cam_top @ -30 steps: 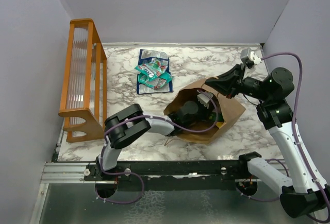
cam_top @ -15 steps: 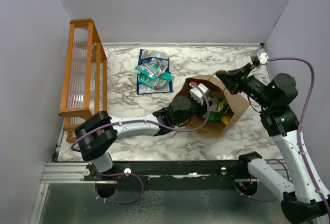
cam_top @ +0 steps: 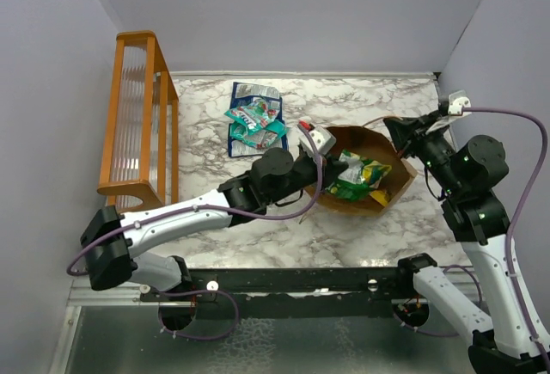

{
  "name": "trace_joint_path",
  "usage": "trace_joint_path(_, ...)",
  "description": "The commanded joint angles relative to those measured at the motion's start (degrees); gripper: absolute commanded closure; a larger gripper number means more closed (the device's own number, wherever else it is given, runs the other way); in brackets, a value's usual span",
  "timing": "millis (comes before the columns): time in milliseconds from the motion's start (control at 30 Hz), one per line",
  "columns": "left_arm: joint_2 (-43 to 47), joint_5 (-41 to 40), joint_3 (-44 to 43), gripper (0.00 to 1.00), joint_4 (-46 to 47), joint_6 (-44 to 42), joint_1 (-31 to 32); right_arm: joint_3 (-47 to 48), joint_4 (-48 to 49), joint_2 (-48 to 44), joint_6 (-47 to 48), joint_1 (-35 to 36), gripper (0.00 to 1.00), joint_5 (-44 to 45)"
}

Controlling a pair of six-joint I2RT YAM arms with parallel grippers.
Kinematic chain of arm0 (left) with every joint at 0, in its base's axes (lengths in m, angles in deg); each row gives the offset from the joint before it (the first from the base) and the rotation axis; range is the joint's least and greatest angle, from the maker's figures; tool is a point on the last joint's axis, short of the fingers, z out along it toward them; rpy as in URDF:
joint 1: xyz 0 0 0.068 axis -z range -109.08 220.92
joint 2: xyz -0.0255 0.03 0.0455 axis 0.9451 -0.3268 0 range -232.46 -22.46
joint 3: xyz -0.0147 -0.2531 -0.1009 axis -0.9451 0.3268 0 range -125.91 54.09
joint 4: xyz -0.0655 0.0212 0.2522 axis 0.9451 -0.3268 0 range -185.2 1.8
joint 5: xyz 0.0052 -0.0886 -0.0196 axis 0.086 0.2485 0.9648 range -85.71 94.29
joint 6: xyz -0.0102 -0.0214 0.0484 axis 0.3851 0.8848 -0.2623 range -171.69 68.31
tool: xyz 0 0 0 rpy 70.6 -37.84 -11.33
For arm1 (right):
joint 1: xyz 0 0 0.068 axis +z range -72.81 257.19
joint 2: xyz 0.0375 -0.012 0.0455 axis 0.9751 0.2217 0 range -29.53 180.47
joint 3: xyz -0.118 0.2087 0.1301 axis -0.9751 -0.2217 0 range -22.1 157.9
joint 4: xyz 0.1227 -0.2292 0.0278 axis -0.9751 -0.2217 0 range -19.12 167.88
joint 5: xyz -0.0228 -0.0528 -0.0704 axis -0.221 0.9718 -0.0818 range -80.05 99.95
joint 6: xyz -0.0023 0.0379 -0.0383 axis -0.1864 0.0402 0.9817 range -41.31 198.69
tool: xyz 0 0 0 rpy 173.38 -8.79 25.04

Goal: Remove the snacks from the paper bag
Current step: Take out the snack from the paper bag, then place the snack at the center of the board.

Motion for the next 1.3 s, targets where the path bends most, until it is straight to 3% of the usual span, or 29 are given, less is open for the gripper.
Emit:
trace_joint_path(0,5.6,2.8,-5.4,1.0,-5.8,0.7,0.4,-1.2,-1.0,-1.7,2.3,0.2,0.99,4.7)
trace_joint_path(333,16.2,-3.2,-12.5,1.0,-21.2,-2.4,0.1,-1.2,-0.9,-2.0,2.2,0.2,0.99,7.3)
trace_joint_path(767,23.7,-28.3,-17.0,1.0,-33.8,-12.7,0.1,-0.8,0.1,-3.7,2.9,0.7,0.99,3.6)
trace_joint_path(1033,22.4,-47.8,-11.9,1.0,-34.9,-14.2,-0.9,-1.2,0.5,-4.0,3.2,0.8,0.99,2.8)
trace_joint_path(1133,19.8,-44.4,-10.2,1.0,-36.3,-10.8,-6.0,-1.3,0.8,-3.8,3.3,0.9,0.99,2.5)
trace_joint_path(1267,16.8,-29.2,-7.7,1.0,-36.9,-3.5,-16.9,-1.1,0.8,-3.6,3.3,0.9,0.99,1.9)
